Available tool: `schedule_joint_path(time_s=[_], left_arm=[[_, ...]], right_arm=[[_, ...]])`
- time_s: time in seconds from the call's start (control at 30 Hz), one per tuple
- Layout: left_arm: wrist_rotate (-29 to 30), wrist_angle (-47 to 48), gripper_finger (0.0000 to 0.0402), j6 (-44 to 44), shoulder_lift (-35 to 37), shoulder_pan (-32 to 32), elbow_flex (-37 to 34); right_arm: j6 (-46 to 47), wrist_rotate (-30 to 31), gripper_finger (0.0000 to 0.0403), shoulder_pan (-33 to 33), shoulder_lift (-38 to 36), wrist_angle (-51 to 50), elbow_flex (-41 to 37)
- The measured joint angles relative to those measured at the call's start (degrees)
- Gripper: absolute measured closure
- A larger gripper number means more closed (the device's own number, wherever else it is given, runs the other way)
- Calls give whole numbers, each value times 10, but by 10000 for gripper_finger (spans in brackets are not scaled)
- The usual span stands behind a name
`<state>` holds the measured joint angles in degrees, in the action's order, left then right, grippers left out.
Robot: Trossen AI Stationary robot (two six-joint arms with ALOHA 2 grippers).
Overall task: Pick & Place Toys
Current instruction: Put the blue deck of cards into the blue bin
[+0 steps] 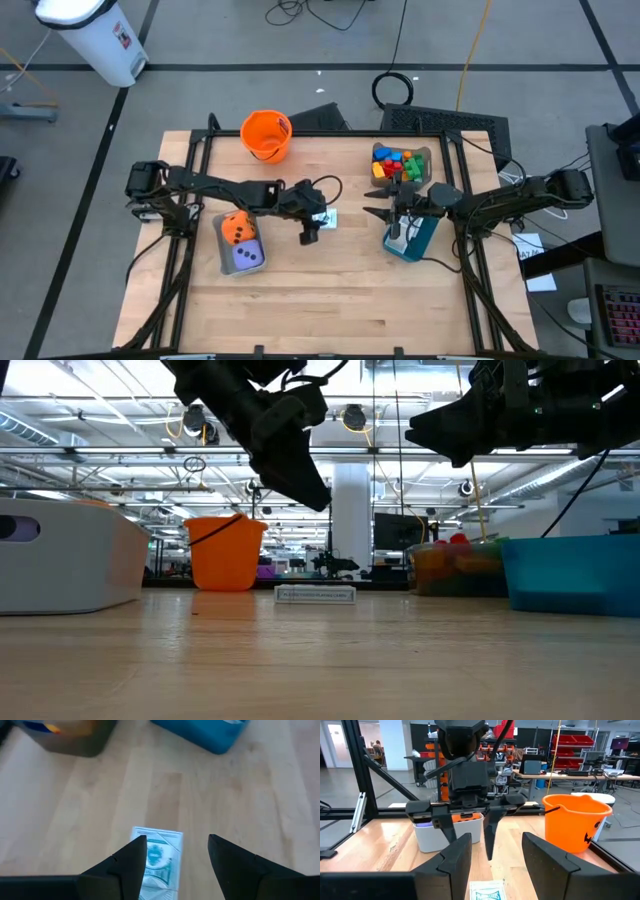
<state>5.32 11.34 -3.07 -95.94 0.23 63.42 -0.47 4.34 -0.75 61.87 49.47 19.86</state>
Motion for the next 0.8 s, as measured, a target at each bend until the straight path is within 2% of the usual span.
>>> schedule_joint_path(time_s=[0.17,0.47,0.8], left_arm=[[-18,5,142,0,0,-1,0],[-19,5,16,15,0,-11,0],[-19,13,6,14,-39,-6,-1]], right_arm=[[0,0,236,0,0,0,0],[-1,0,236,0,0,0,0],[-2,1,236,0,0,-2,0]])
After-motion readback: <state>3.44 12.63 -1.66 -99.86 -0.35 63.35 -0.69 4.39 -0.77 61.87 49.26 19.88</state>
